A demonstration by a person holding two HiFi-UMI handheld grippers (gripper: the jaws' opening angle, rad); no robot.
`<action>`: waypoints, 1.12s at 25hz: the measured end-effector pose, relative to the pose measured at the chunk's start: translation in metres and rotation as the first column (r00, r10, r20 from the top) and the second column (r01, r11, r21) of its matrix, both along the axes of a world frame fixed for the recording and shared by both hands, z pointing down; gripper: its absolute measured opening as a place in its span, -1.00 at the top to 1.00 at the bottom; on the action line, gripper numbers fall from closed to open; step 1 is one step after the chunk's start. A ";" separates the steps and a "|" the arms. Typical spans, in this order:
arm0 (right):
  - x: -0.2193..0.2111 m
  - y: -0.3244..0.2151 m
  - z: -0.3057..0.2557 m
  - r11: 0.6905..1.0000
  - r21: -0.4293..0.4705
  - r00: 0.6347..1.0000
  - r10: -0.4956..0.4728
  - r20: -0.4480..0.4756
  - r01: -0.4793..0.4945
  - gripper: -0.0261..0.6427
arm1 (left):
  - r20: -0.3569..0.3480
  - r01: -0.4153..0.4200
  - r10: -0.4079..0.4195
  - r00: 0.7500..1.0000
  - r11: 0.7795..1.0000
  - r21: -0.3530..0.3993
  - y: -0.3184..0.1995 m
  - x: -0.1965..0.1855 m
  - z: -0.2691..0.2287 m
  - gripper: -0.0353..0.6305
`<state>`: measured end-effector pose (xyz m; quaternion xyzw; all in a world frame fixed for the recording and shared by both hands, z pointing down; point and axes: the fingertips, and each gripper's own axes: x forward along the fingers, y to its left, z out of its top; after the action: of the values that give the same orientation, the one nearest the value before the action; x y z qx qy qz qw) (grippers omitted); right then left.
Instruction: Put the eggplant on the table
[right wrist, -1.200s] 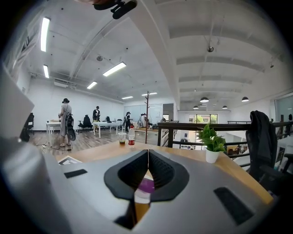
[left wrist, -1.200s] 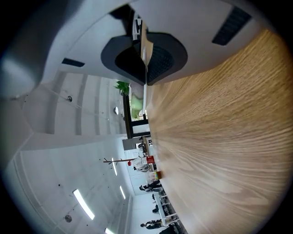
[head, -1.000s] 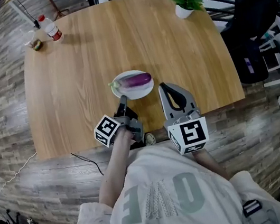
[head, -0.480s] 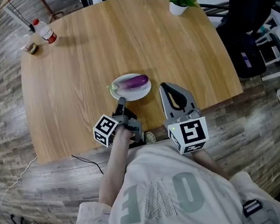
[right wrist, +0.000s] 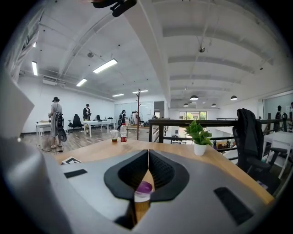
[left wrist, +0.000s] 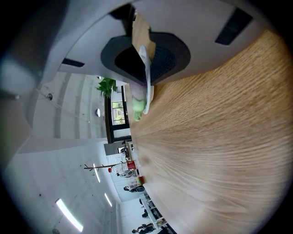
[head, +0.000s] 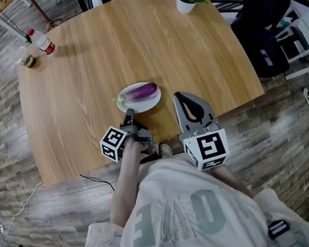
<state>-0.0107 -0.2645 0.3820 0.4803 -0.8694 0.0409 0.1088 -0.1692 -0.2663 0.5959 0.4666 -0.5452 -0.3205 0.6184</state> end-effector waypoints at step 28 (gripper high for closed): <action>-0.021 -0.007 -0.064 0.986 0.146 0.988 -0.104 0.116 0.086 0.87 | 0.094 0.070 -0.108 0.990 0.938 0.339 -0.024 -0.010 -0.205 -0.11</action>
<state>-0.0320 -0.2720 0.3182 0.4413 -0.8971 0.0039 0.0227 -0.1793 -0.2903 0.3913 0.5569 -0.5370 -0.4098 0.4834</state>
